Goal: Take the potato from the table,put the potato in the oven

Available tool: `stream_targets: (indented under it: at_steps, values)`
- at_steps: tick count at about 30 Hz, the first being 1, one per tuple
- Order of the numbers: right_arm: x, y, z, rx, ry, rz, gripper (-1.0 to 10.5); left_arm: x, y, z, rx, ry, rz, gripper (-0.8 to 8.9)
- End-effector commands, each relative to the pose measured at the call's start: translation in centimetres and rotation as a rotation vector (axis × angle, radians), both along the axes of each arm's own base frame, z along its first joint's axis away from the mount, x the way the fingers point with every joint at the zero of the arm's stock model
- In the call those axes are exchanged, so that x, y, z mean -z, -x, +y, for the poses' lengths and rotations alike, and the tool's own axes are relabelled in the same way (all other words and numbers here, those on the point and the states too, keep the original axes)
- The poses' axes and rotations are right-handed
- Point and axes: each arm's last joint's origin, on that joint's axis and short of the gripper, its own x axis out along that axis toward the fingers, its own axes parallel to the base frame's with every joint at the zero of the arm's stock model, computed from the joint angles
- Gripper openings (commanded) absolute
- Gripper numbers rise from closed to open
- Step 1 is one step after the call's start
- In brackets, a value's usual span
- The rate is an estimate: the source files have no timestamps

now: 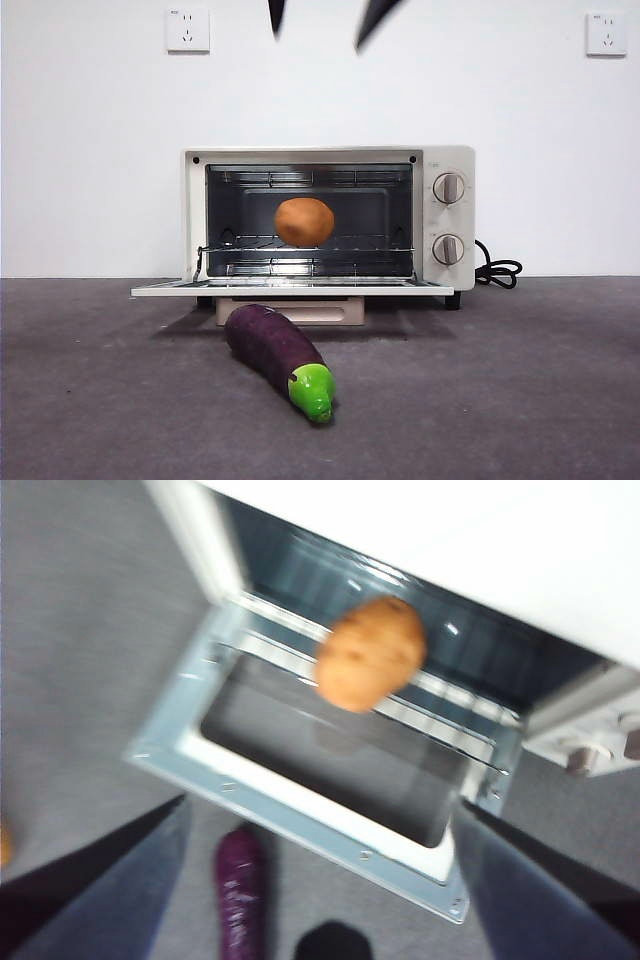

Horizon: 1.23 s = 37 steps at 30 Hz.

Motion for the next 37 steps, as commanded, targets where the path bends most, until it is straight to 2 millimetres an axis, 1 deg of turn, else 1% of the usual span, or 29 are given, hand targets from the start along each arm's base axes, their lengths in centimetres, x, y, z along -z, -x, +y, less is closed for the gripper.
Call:
stream_targets:
  at_steps: [1,3,4,5,7,9,10,12,13,14,15,17,19,21,22,24,25,28,30,32,34,37]
  values:
    - [-4.0,4.6,-1.4,-0.081,-0.017,-0.102,2.6,0.1,-2.0,-1.1,-0.002,-0.010,0.062,-0.06]
    - [-5.8,6.9,-2.2,-0.116,-0.019,-0.173,1.0,0.2,-3.4,-1.9,-0.004,-0.034,0.106,-0.06]
    - [-7.0,8.5,-2.9,-0.139,-0.027,-0.216,0.2,0.4,-4.6,-2.5,-0.005,-0.053,0.140,-0.06]
    - [-7.9,9.6,-3.5,-0.151,-0.044,-0.242,0.0,0.6,-5.4,-2.9,-0.006,-0.068,0.167,-0.06]
    - [-9.7,12.2,-5.2,-0.185,-0.099,-0.287,0.0,1.1,-7.5,-4.0,-0.007,-0.104,0.232,-0.06]
    - [-11.1,14.2,-6.8,-0.209,-0.153,-0.322,0.0,1.7,-9.4,-5.0,-0.006,-0.138,0.292,-0.06]
    - [-12.0,15.6,-8.1,-0.220,-0.193,-0.344,0.0,2.3,-10.8,-5.8,-0.006,-0.162,0.336,-0.06]
    - [-13.1,17.5,-10.0,-0.241,-0.248,-0.375,0.0,3.2,-12.9,-6.9,-0.005,-0.192,0.393,-0.06]
    - [-13.7,18.7,-11.3,-0.258,-0.287,-0.392,0.0,3.8,-14.5,-7.7,0.002,-0.202,0.415,-0.06]
    - [-14.1,19.5,-12.2,-0.273,-0.312,-0.404,0.0,4.2,-15.5,-8.3,0.007,-0.197,0.419,-0.06]
    - [-14.5,20.3,-13.2,-0.286,-0.339,-0.414,0.0,4.6,-16.6,-8.8,0.026,-0.175,0.426,-0.07]
    - [-15.1,21.9,-15.3,-0.304,-0.403,-0.427,0.0,5.6,-19.3,-9.5,0.110,-0.061,0.453,-0.07]
    - [-15.4,23.2,-17.5,-0.306,-0.459,-0.435,0.0,6.7,-21.9,-9.3,0.164,0.076,0.505,-0.07]
    - [-15.2,24.1,-19.3,-0.293,-0.498,-0.430,0.0,8.1,-24.0,-8.9,0.174,0.150,0.559,-0.07]
    - [-15.0,24.5,-20.3,-0.278,-0.518,-0.420,0.0,9.1,-25.2,-8.8,0.162,0.165,0.596,-0.07]
    - [-14.2,25.2,-21.7,-0.252,-0.533,-0.404,0.0,10.7,-26.7,-8.6,0.145,0.173,0.656,-0.07]
    - [-13.5,25.6,-22.8,-0.231,-0.538,-0.393,0.0,11.8,-27.6,-8.2,0.127,0.184,0.693,-0.07]
    - [-11.5,26.2,-24.3,-0.169,-0.549,-0.343,0.0,14.0,-29.8,-6.4,0.095,0.287,0.763,-0.07]
    - [-10.1,26.5,-25.0,-0.127,-0.540,-0.325,0.0,15.0,-30.9,-5.8,0.091,0.362,0.787,-0.07]
    - [-8.7,26.6,-25.6,-0.081,-0.528,-0.310,0.0,16.1,-31.9,-5.1,0.049,0.421,0.803,-0.07]
    - [-7.6,26.7,-25.8,-0.061,-0.524,-0.285,0.0,17.1,-32.7,-4.2,0.003,0.446,0.825,-0.07]
    - [-6.5,26.7,-25.7,-0.041,-0.508,-0.264,0.0,18.6,-33.3,-4.0,-0.024,0.453,0.872,-0.07]
